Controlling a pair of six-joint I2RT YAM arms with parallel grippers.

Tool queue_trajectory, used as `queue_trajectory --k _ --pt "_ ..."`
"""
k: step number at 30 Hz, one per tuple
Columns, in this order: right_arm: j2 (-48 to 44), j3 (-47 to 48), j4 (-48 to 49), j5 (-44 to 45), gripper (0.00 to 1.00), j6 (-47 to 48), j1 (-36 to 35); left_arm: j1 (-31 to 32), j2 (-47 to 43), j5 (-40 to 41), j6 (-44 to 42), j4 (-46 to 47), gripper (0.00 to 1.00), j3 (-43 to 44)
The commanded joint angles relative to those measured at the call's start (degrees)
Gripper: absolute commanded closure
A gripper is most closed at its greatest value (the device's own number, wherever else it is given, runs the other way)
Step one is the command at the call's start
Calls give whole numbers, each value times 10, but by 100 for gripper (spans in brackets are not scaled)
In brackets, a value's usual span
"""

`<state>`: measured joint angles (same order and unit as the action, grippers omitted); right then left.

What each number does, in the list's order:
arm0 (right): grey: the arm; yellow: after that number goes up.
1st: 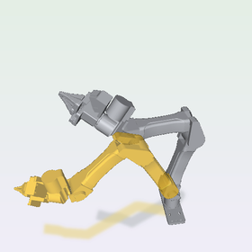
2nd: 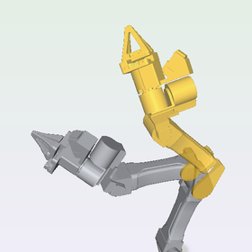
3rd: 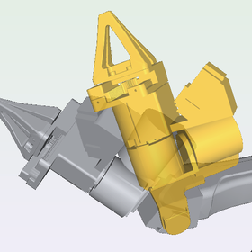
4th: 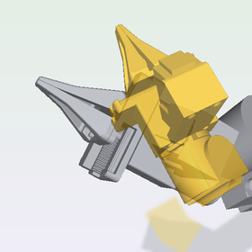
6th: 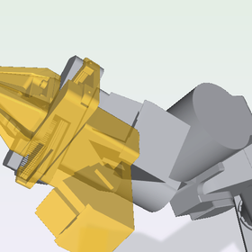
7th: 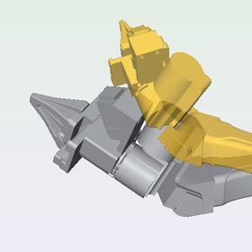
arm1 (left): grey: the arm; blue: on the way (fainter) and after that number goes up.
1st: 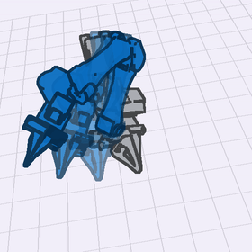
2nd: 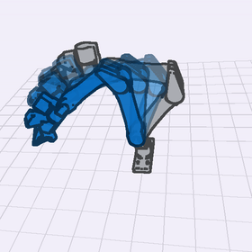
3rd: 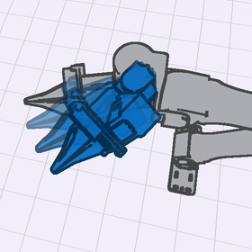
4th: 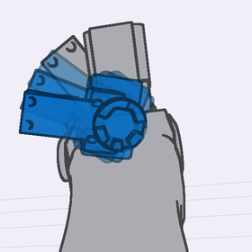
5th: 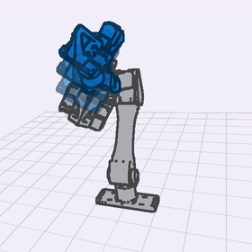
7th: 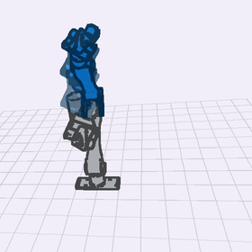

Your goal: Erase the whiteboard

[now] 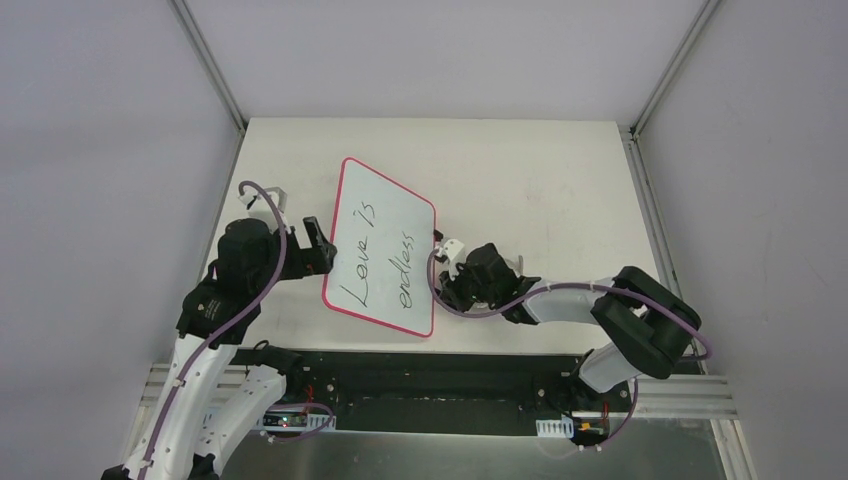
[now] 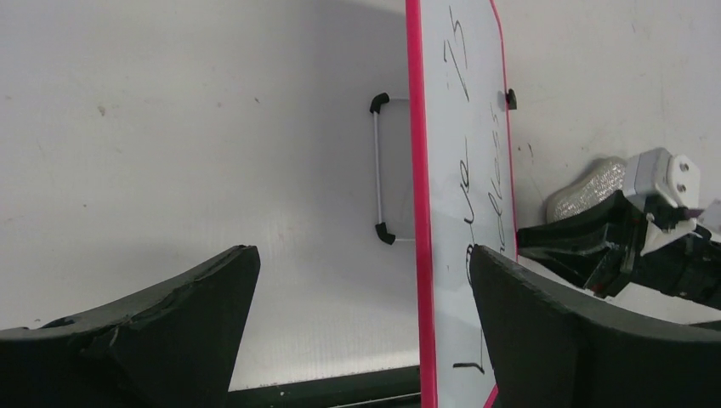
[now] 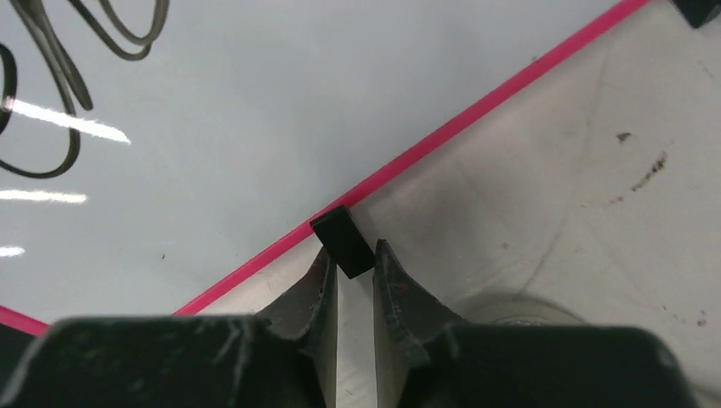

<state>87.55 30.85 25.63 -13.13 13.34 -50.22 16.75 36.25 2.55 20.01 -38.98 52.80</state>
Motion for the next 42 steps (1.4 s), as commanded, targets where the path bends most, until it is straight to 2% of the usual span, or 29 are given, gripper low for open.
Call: queue_trajectory --k 1,3,4,9,14,16,18,22,26,29,34,38,42 --pt "-21 -3 -33 93 76 -88 21 -7 -1 -81 4 19 1 -5" --pt "-25 -5 -34 115 51 -113 19 -7 11 -112 5 30 5 -10" --pt "-36 -9 -35 126 43 -128 18 -8 18 -116 4 30 6 -9" --pt "-108 5 -110 118 17 -267 3 -9 26 -116 -9 27 8 -7" --pt "-215 14 -169 111 1 -374 -14 -9 34 -83 -12 17 11 0" --pt "-258 29 -210 124 0 -394 -14 -9 36 -82 -14 15 11 -2" --pt "-293 59 -278 235 0 -469 -14 -9 35 -80 -14 14 12 -5" --pt "-340 86 -437 410 0 -715 -9 -8 29 -72 -18 7 16 -9" --pt "-396 63 -557 504 0 -878 -3 -7 21 -66 -19 3 23 -12" --pt "-401 66 -616 540 0 -912 -1 -5 19 -53 -21 -3 27 -10" --pt "-293 144 -712 551 2 -966 0 -5 20 -50 -21 -4 30 -7" --pt "-124 263 -834 547 0 -1044 -1 -5 16 -37 -25 -11 31 -5" --pt "49 430 -976 547 0 -1079 -10 -5 7 -38 -25 -12 32 -8"
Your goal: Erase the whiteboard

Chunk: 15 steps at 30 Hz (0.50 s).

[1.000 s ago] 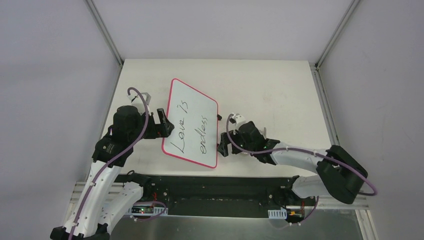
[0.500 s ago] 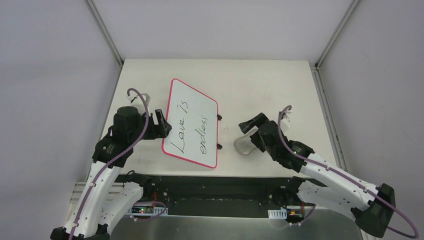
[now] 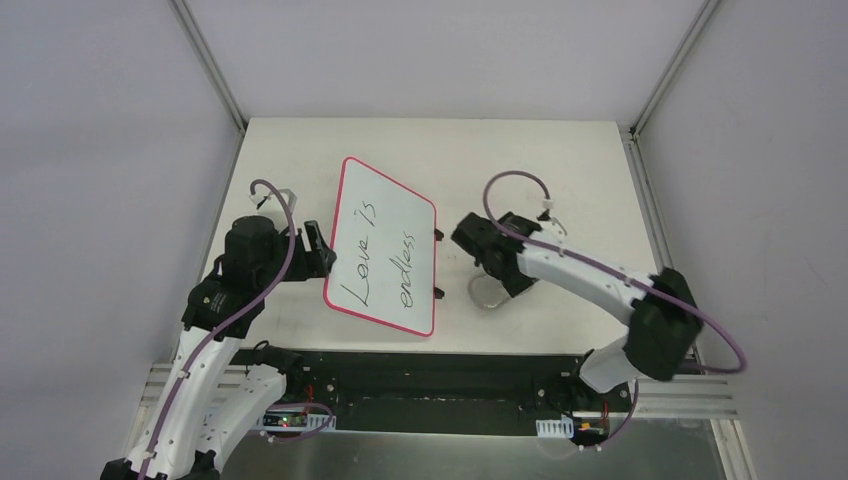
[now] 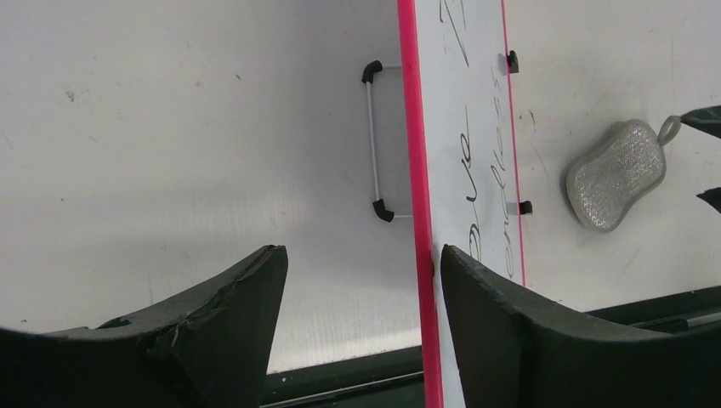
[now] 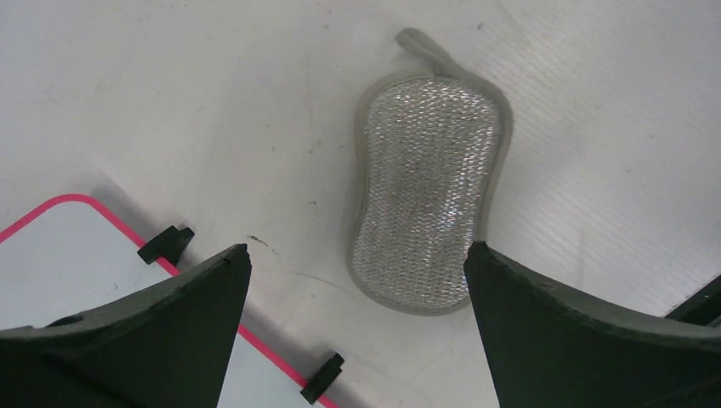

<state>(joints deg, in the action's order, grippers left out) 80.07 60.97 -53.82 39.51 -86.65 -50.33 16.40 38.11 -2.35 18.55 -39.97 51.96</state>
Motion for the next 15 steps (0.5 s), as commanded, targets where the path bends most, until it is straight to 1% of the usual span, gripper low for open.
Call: queue_trajectory --k 1,3,6,11,15 --pt "164 166 -209 17 0 -81 -13 -1 -13 5 -10 -1 32 -1" --pt "228 220 -252 10 0 -84 -17 -1 -15 -1 -10 1 32 -2" --pt "273 239 -257 5 3 -90 -23 0 -17 1 -10 0 32 -1" --pt "274 208 -198 18 8 -69 -24 6 -17 -1 -11 -1 33 0" --pt "283 179 -128 -6 13 -39 -18 7 -15 -5 -11 1 33 0"
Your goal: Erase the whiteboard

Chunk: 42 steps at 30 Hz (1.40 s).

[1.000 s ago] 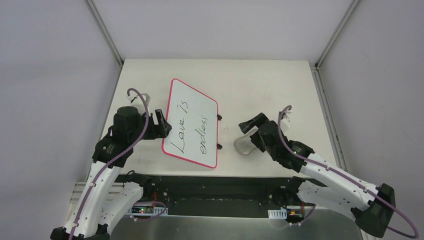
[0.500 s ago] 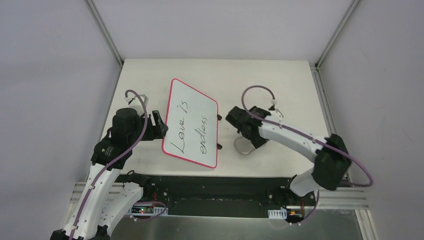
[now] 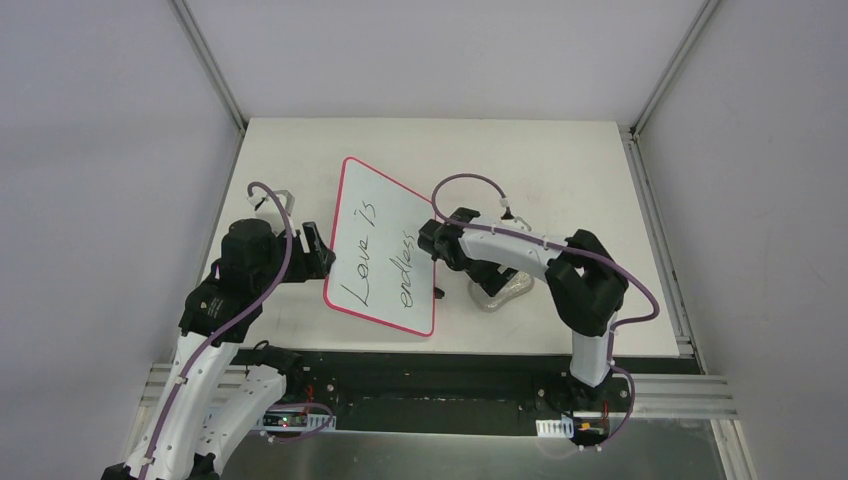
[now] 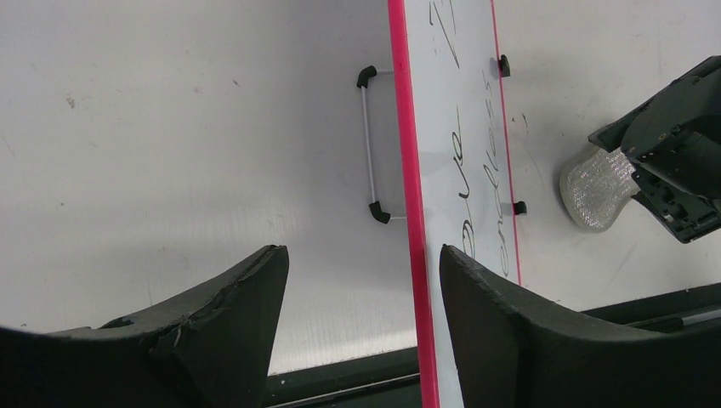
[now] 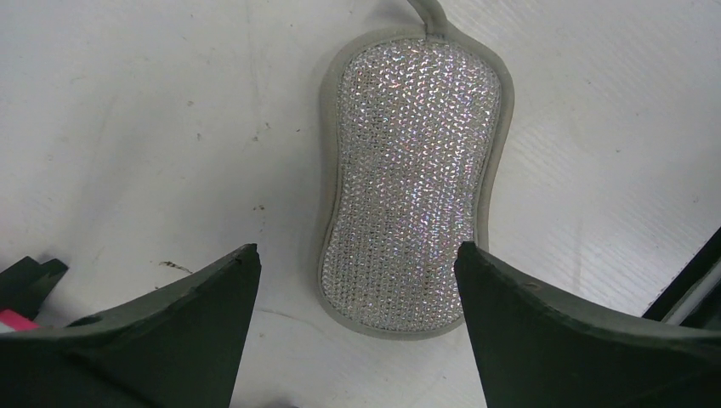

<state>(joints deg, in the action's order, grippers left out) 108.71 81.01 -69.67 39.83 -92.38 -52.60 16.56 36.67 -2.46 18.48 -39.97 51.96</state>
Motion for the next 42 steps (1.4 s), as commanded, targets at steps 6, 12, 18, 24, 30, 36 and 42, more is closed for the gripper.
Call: queue_trajectory --k 6,12,18,24,30,36,42 --pt "0 -62 88 -7 19 25 6 6 1 -1 -12 0 33 -1" --pt "6 -125 157 -36 34 22 6 5 4 -6 -11 2 33 0" --pt "18 -170 183 -45 71 18 -7 3 7 -9 -12 7 33 -1" --pt "-49 -220 219 -9 100 79 -9 -1 13 -12 -3 18 30 3" --pt "-156 -285 353 9 100 297 -12 -1 36 -13 21 -19 22 70" --pt "-312 -380 589 -110 100 532 -12 -14 61 -34 18 8 31 59" --pt "-354 -398 721 -282 100 616 -32 -21 43 -78 -4 53 37 10"
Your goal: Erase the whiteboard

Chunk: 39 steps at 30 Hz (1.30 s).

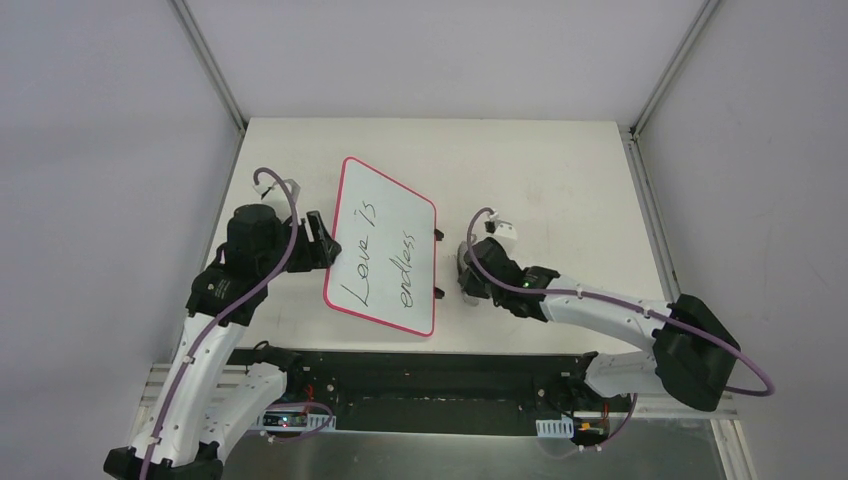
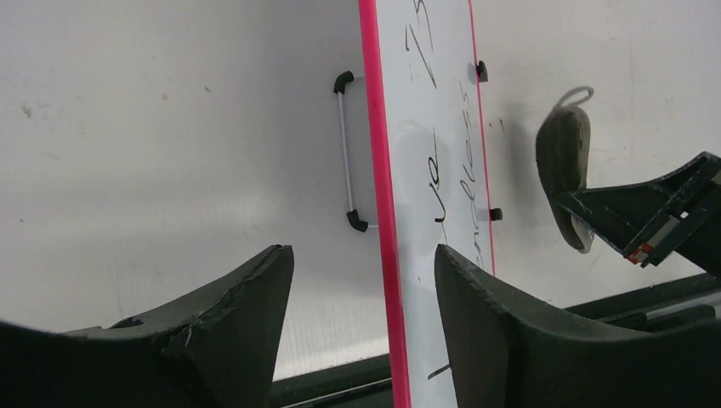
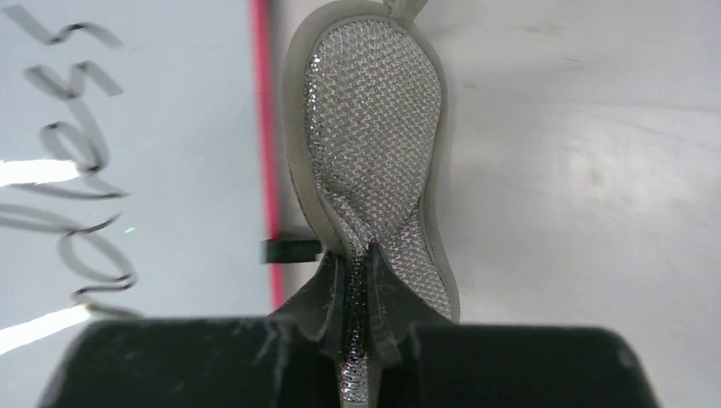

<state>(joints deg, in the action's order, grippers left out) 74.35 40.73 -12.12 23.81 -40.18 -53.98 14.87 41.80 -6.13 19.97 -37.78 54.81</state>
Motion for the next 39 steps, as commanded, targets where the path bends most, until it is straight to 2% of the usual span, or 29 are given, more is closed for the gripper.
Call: queue_trajectory --k 1,6,11,17,23,29,30,37,39 --pt "-5 13 155 -128 100 97 -30 -5 -9 -45 -23 29 39 -20" --pt "22 74 146 -88 100 104 -111 -5 -18 -34 -26 -17 42 -11" --pt "23 108 135 -36 100 126 -188 -4 -44 -22 -37 -29 49 -41" --pt "21 126 141 -13 100 142 -245 -3 -38 -31 -41 -14 63 -49" --pt "75 200 135 12 100 167 -292 2 -38 -48 -45 -9 75 -60" --pt "144 274 124 19 100 191 -313 2 -37 -84 -46 6 96 -62" --pt "147 273 124 23 100 192 -314 2 -37 -88 -46 8 100 -63" --pt "129 176 124 101 100 130 -313 2 -37 -121 -35 26 100 -69" --pt "125 140 124 100 100 108 -304 2 -36 -131 -32 33 100 -71"
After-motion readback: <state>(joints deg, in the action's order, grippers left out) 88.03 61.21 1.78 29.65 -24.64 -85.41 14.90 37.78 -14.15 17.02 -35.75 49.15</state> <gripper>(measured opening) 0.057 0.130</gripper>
